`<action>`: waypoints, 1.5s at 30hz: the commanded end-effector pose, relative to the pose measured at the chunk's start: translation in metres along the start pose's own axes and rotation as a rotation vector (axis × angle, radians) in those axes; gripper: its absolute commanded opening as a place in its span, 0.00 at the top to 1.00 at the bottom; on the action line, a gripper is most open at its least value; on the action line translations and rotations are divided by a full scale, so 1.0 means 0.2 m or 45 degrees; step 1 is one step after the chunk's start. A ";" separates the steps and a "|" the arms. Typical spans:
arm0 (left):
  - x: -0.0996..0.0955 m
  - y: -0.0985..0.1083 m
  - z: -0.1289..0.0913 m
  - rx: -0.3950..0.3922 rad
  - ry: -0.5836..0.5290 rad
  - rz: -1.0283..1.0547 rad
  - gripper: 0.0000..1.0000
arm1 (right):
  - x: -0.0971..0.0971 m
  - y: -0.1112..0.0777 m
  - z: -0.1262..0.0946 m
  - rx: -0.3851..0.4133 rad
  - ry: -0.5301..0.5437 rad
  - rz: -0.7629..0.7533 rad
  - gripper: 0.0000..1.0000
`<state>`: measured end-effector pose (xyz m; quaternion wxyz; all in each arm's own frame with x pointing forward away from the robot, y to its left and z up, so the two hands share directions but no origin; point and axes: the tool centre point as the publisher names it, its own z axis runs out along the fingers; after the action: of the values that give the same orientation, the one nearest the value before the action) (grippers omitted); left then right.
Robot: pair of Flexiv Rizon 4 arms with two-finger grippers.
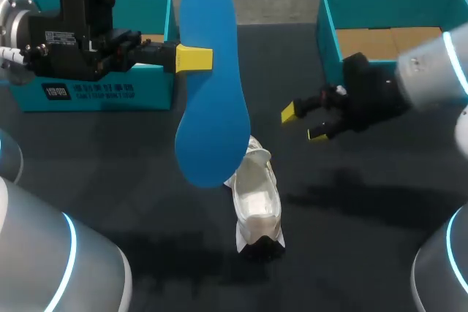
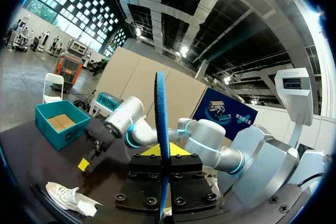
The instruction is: Take the shoe out of the shoebox, open the shoe tongue, remove and reinsert the insole, then place the shoe into the shoebox
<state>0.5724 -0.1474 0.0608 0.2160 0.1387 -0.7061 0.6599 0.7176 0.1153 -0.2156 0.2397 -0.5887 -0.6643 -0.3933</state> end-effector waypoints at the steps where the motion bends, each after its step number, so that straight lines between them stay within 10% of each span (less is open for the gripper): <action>1: 0.00 0.00 0.00 -0.002 -0.001 -0.001 1.00 | -0.01 -0.06 -0.09 -0.078 0.237 -0.006 0.00; 34: 0.00 0.00 0.00 -0.002 -0.001 -0.001 1.00 | 0.15 0.15 -0.16 0.021 0.405 0.110 0.00; 45: -0.19 -0.06 0.00 0.154 -0.153 0.530 1.00 | 0.15 0.15 -0.16 0.021 0.405 0.110 0.00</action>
<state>0.6042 -0.1442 0.0615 0.0725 0.0728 -0.7090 0.6977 0.7353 0.1056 -0.1655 0.3634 -0.5453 -0.5951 -0.4653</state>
